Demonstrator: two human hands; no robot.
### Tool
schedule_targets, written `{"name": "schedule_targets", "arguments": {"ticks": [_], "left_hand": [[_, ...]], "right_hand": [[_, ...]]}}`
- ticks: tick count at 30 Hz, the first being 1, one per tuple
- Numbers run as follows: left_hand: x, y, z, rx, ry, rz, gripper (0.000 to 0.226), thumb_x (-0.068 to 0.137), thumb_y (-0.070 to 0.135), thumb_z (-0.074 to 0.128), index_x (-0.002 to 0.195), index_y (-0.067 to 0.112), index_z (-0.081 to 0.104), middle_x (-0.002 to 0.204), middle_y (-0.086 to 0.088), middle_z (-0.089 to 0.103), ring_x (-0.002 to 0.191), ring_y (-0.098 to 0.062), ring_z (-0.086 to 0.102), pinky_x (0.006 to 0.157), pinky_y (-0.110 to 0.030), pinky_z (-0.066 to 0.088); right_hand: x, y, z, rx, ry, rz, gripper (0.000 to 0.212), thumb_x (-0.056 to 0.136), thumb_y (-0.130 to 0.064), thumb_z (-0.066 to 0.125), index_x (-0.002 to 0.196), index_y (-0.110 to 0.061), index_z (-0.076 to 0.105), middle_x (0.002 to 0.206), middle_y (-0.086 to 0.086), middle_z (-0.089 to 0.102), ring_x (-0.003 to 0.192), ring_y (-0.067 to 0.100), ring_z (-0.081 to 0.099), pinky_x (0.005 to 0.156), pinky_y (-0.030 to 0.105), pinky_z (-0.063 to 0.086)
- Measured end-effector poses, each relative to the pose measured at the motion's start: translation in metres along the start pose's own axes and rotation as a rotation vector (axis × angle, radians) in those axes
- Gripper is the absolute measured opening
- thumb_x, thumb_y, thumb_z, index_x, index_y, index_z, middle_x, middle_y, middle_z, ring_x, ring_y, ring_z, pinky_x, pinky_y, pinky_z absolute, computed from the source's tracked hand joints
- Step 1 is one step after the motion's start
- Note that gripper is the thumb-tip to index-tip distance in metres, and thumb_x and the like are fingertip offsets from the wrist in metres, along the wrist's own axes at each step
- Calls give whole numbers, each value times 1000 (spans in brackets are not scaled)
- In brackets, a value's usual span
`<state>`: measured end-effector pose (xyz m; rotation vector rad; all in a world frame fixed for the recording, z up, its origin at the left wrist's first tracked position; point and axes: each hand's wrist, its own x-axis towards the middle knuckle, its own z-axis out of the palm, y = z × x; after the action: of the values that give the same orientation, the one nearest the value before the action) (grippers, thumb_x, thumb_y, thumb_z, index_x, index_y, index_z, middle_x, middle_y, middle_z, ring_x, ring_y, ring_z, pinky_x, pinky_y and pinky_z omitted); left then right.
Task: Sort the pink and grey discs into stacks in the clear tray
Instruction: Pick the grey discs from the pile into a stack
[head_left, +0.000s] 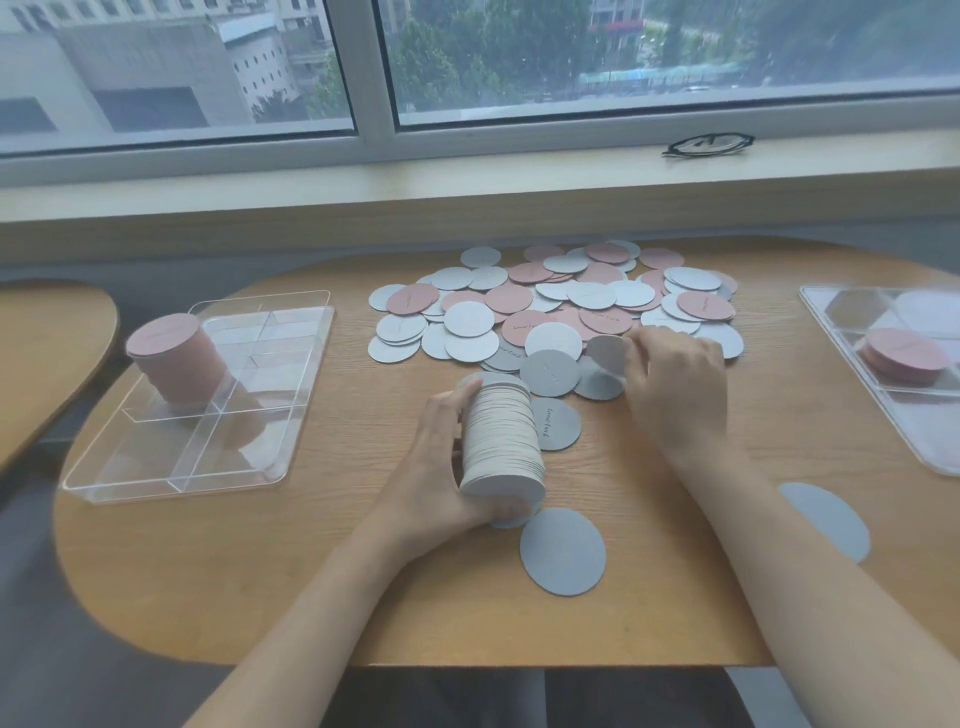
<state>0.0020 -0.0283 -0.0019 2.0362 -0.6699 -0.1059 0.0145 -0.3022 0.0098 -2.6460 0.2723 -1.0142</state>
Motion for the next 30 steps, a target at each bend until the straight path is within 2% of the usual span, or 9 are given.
{"name": "schedule_targets", "arguments": {"ticks": [2,5,9,12,14,17,20,25,30], "left_hand": [[0,-1,0,-3,-4,4,119,60,36,95,154,38,23,146,21,31,136,2,37,106,-27,45],[1,-2,0,1,-12,7,118,60,36,95,153,39,23,145,25,32,137,2,36,107,-28,45],[1,-2,0,10,-21,-2,117,61,34,96,153,42,23,147,27,32,138,1,37,107,-32,46],[2,-2,1,14,-32,-30,123,57,41,95,154,45,19,150,25,32,137,-1,40,107,-37,47],[2,-2,1,27,-33,-53,129,54,51,92,156,45,12,153,23,30,138,-3,39,107,-39,46],[2,-2,1,50,-23,-81,139,52,59,89,158,41,1,157,23,24,142,0,32,113,-36,41],[1,-2,1,92,-31,-69,139,52,63,87,159,39,1,158,22,17,146,-2,26,117,-32,35],[2,0,0,112,-44,-69,135,53,65,83,159,36,4,155,22,18,139,14,21,99,2,24],[4,1,1,130,-53,-59,136,54,69,80,159,35,0,151,27,15,137,16,18,97,-4,25]], "right_hand": [[-4,-11,-2,189,29,-53,16,97,-19,53,93,-14,68,86,-1,70,80,21,61,85,38,39],[-14,-32,-4,586,-101,-2,14,98,-15,57,100,-14,71,89,-11,70,83,2,61,78,19,45],[-20,-46,0,813,-259,60,15,98,-13,58,105,-18,71,94,-11,72,89,11,66,80,34,53],[-23,-49,4,875,-417,33,19,99,-15,56,110,-22,70,96,-16,70,83,10,66,79,32,52],[-26,-51,3,876,-538,-9,28,97,-33,54,121,-25,66,107,-13,70,97,9,65,88,30,51],[-29,-54,1,784,-656,-140,53,92,-55,45,137,-29,53,123,-11,62,110,3,56,92,15,41],[-33,-58,2,713,-752,-207,66,88,-66,38,145,-33,39,134,-11,51,120,2,48,100,23,38],[-35,-63,1,646,-732,-286,84,88,-74,31,154,-22,25,147,-9,35,134,1,32,113,24,24],[-40,-71,-3,647,-745,-353,93,85,-82,21,158,-26,14,162,-14,11,149,3,9,118,20,10]]}}
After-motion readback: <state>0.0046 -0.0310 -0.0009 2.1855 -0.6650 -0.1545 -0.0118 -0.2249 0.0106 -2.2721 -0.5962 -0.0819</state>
